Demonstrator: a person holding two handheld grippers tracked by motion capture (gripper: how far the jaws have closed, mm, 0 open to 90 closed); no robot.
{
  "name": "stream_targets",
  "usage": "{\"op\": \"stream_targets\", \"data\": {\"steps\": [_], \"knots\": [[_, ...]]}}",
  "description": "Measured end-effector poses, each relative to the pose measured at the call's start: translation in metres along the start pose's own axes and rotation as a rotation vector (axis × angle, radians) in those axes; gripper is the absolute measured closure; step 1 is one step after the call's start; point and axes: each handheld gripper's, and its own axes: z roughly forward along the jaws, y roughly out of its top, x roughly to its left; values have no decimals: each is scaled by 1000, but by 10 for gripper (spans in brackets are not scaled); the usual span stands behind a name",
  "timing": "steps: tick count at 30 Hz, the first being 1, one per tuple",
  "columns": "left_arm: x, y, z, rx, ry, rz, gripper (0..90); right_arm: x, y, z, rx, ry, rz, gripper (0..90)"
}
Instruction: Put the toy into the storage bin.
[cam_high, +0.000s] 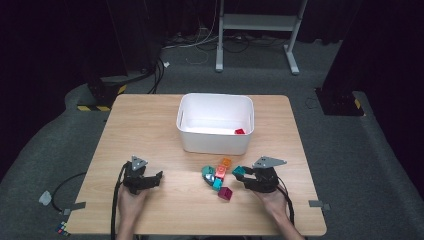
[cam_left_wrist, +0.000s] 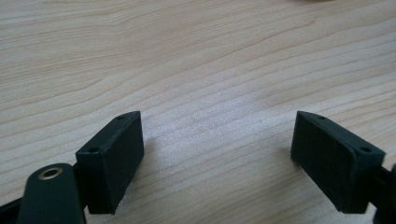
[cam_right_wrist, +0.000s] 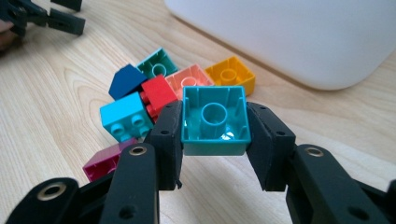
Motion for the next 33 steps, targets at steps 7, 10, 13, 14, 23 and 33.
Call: {"op": "stream_targets", "data": {"steps": [7, 10, 13, 14, 23, 33], "knots": [[0, 0, 0, 1, -1, 0, 173, -3, 12, -7, -9, -7, -10, 585], [0, 0, 0, 0, 1, 1, 173, -3, 16, -10, -17, 2, -6, 585], [0, 0, 0, 0, 1, 1, 172, -3, 22, -12, -13, 2, -17, 585], [0, 0, 0, 0, 1, 1, 172, -3, 24, -13, -17, 8, -14, 585], [0, 0, 0, 0, 1, 1, 172, -6, 44, -24, -38, 18, -24, 585], [0, 0, 0, 0, 0, 1, 172, -12, 68, -37, -66, 25, -12, 586]]}}
